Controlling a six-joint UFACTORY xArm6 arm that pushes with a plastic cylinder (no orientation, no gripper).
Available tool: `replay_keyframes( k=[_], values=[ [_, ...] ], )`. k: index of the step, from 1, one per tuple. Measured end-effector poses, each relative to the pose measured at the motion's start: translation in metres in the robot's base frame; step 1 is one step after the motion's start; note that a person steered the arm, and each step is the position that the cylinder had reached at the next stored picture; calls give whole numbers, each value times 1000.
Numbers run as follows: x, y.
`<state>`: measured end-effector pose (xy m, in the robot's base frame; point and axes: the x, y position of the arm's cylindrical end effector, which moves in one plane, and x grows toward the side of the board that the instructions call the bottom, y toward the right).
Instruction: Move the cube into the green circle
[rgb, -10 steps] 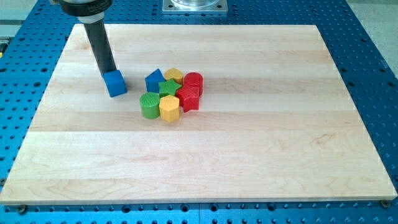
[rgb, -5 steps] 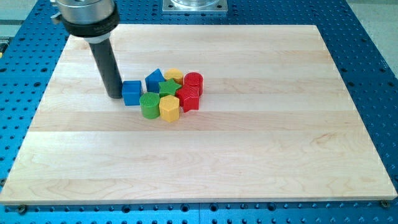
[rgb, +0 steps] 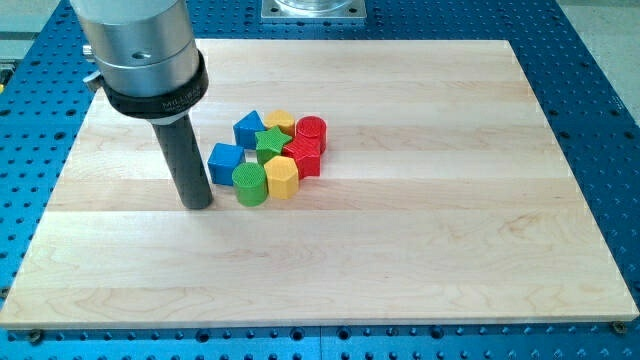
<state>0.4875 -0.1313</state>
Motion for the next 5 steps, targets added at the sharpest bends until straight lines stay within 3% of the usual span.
replay_keyframes(
  k=[2,3,4,5],
  values=[
    [-34,1],
    [21,-3],
    [59,48],
    [32,67]
  ],
)
